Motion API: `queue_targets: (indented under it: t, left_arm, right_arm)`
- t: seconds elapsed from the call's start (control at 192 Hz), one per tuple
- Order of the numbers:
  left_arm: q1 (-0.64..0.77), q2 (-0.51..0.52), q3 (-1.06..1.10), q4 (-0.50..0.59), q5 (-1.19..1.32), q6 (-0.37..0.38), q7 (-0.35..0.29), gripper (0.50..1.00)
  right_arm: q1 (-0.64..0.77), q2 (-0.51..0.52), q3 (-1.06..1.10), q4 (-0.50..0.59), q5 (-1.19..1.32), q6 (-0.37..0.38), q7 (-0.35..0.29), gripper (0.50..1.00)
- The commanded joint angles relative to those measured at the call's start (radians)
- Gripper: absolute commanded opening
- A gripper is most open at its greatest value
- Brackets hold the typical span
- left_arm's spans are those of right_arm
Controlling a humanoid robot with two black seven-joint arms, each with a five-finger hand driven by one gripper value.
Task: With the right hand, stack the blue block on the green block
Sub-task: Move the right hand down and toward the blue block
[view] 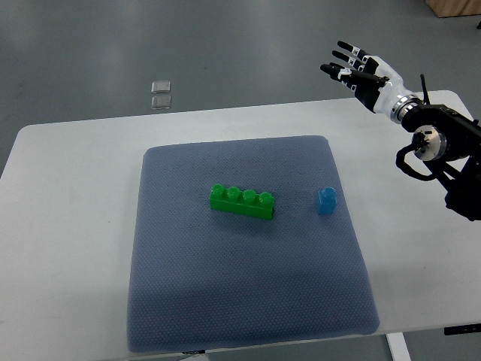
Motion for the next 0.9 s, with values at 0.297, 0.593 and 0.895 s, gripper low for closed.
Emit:
queue_targets:
  t: [0.297, 0.593, 0.895]
  left_arm:
    - [-0.001, 0.000, -0.002, 0.000, 0.000, 0.000, -0.006, 1.000]
    - [-0.001, 0.000, -0.002, -0.001, 0.000, 0.000, -0.006, 1.000]
    - [-0.001, 0.000, -0.002, -0.003, 0.000, -0.001, -0.006, 1.000]
  right_arm:
    - [-0.019, 0.031, 0.018, -0.008, 0.014, 0.002, 0.011, 0.924]
    - [-0.023, 0.074, 0.021, -0.012, 0.015, 0.002, 0.011, 0.924]
    - [-0.063, 0.071, 0.009, -0.037, 0.011, 0.025, 0.008, 0.924]
